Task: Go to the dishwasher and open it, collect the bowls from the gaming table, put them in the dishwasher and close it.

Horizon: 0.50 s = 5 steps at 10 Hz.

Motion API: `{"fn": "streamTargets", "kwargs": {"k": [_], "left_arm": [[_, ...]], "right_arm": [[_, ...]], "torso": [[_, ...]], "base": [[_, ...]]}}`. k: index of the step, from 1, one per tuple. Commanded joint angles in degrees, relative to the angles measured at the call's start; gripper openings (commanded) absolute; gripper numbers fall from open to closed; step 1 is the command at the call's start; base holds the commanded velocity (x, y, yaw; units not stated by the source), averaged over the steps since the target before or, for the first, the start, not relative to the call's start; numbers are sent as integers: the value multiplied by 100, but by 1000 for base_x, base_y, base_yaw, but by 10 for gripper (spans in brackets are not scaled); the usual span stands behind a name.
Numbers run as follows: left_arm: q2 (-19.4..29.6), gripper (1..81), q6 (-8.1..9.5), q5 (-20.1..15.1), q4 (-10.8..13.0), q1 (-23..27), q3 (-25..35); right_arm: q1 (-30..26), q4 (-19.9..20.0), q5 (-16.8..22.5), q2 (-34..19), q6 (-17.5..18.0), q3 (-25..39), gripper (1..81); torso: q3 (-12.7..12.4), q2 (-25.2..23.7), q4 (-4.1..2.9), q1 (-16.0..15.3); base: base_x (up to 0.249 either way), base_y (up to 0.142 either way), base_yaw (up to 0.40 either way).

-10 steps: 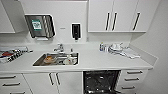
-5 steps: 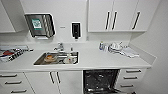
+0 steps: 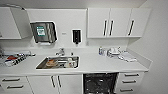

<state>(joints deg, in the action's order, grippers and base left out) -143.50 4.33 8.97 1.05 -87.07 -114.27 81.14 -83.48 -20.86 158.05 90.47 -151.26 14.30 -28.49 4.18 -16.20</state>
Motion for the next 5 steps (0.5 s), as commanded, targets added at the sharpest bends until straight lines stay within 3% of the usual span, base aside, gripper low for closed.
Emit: {"fn": "streamTargets", "kwargs": {"k": [1,3,5], "left_arm": [[-31,811,-28,-326,18,168,-218],[-215,811,-28,-396,18,159,-464],[-347,811,-28,-440,18,159,-640]], "right_arm": [[-322,-54,179,-79,-20,-200,811],[-313,-54,179,80,-29,-465,811],[-304,-54,161,247,-20,-763,811]], "torso": [[11,547,0,350],[-70,866,0,562],[-449,1255,0,810]], "base": [[0,0,0],[0,0,0],[0,0,0]]}}
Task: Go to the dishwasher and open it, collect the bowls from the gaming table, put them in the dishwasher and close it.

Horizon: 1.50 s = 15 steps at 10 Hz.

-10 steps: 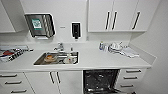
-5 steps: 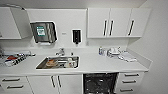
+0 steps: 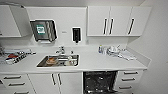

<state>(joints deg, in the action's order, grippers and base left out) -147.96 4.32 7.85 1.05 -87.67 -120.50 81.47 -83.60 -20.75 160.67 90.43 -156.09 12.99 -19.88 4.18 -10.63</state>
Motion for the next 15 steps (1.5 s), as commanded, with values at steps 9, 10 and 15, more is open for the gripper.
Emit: {"fn": "streamTargets", "kwargs": {"k": [9,10,15], "left_arm": [[-156,811,-27,-328,18,193,-307],[-173,811,-27,-328,27,193,-307],[-489,811,-27,-328,-33,185,-711]], "right_arm": [[-328,-25,212,73,-105,-360,811],[-320,-24,229,90,-113,-360,811],[-293,-7,229,222,-105,-535,811]], "torso": [[-505,1454,0,905],[-502,1513,0,924],[-636,1569,0,948]], "base": [[0,0,0],[0,0,0],[0,0,0]]}}
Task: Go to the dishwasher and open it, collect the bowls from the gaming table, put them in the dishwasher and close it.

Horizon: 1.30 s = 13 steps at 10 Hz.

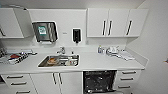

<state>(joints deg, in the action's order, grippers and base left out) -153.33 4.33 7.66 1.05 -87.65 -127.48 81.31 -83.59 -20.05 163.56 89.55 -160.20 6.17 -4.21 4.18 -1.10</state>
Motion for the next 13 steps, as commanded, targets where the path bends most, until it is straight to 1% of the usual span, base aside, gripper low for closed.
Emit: {"fn": "streamTargets", "kwargs": {"k": [1,2,4,5,6,8,10,11,13], "left_arm": [[-75,811,-20,-309,-61,182,-224],[-216,811,-20,-309,-70,182,-427],[-664,811,-20,-317,-70,182,-1104],[-952,811,-20,-474,-61,173,-1559],[-1138,811,-20,-590,-70,173,-1823],[-1367,811,-20,-599,-70,173,-2071],[-1420,811,-20,-607,-17,173,-2159],[-1420,811,-20,-599,-8,173,-2159],[-1446,811,-64,-590,9,173,-2168]], "right_arm": [[-268,1,168,-32,-8,-168,811],[-260,9,168,12,10,-203,811],[-129,1,300,197,1,-309,811],[-58,9,527,293,44,-362,811],[4,27,617,328,45,-336,811],[92,27,669,461,62,-345,811],[180,36,678,531,63,-327,811],[145,27,860,592,62,-328,811],[136,36,1557,830,62,-345,811]], "torso": [[2,0,0,0],[-24,2,0,2],[-19,2,0,2],[-19,2,0,2],[-19,2,0,2],[-19,2,0,2],[-19,2,0,2],[-19,2,0,2],[-19,2,0,2]], "base": [[0,0,0],[0,0,0],[0,0,0],[0,0,0],[0,0,0],[0,0,0],[0,0,0],[0,0,0],[0,0,0]]}}
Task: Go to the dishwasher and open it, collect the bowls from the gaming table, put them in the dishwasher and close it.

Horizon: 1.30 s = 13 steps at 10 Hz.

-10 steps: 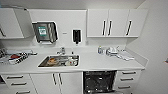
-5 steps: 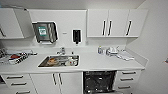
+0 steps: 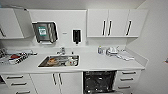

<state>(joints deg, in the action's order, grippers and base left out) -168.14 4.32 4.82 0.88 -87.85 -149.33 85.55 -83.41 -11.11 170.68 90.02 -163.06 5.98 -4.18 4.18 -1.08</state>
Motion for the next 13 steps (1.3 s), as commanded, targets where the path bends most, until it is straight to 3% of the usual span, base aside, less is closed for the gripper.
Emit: {"fn": "streamTargets", "kwargs": {"k": [1,2,3,13], "left_arm": [[35,811,-80,-297,35,193,18],[34,811,-89,-279,44,193,18],[26,811,-89,-253,44,193,19],[17,811,-98,-253,140,193,27]], "right_arm": [[-253,9,1144,240,7,-40,811],[-236,18,1452,337,7,-32,811],[-227,18,1515,355,7,-14,811],[-227,18,1515,347,16,83,811]], "torso": [[0,0,0,0],[0,0,0,0],[0,0,0,0],[0,0,0,0]], "base": [[0,0,0],[0,0,0],[0,0,0],[0,0,0]]}}
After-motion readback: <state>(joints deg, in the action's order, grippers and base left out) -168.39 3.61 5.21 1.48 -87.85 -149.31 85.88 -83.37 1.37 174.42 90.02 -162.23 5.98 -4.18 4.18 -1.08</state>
